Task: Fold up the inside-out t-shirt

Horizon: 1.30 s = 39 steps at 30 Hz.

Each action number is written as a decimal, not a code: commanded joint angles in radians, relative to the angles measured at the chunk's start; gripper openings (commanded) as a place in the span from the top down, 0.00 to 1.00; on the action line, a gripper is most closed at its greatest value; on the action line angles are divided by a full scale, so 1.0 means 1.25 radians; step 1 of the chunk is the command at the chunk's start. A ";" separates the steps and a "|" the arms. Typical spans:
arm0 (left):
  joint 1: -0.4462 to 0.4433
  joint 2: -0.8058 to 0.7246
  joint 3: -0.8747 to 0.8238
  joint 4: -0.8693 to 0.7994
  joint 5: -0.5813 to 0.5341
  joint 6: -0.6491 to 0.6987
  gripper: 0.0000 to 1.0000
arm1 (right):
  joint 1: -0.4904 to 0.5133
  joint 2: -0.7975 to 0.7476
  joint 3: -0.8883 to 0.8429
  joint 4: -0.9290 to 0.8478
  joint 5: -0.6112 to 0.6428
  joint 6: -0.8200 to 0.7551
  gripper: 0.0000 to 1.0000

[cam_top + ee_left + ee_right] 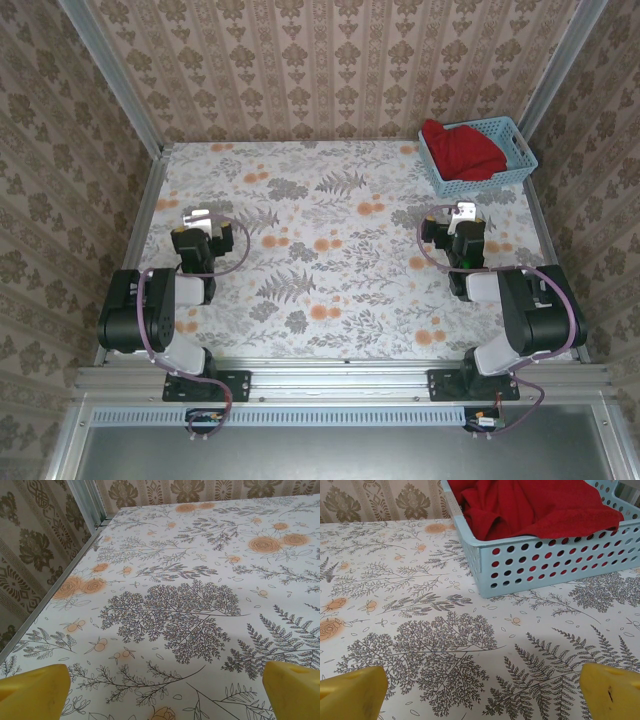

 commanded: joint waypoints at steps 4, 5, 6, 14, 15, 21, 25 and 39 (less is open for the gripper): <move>-0.002 0.001 0.010 -0.003 0.011 0.013 0.00 | 0.004 0.003 -0.009 0.016 0.011 0.010 0.00; -0.001 0.001 0.010 -0.003 0.011 0.013 0.00 | 0.005 0.003 -0.009 0.016 0.011 0.010 0.00; -0.001 0.002 0.010 -0.002 0.010 0.013 0.00 | 0.004 0.003 -0.009 0.016 0.011 0.010 0.00; 0.002 -0.008 0.000 0.009 0.039 0.021 0.00 | 0.004 0.002 -0.010 0.019 0.011 0.009 0.00; -0.001 -0.024 -0.005 0.005 0.055 0.029 0.00 | 0.004 0.001 -0.009 0.015 0.007 0.007 0.00; -0.060 -0.256 -0.061 -0.103 -0.013 0.048 0.00 | 0.030 -0.153 -0.031 -0.066 -0.034 -0.046 0.00; -0.084 -0.460 -0.030 -0.327 -0.011 -0.007 0.00 | 0.061 -0.339 0.015 -0.263 -0.065 -0.060 0.00; -0.072 -0.583 0.250 -0.938 0.008 -0.383 0.00 | 0.014 -0.441 0.352 -0.767 -0.034 0.326 0.00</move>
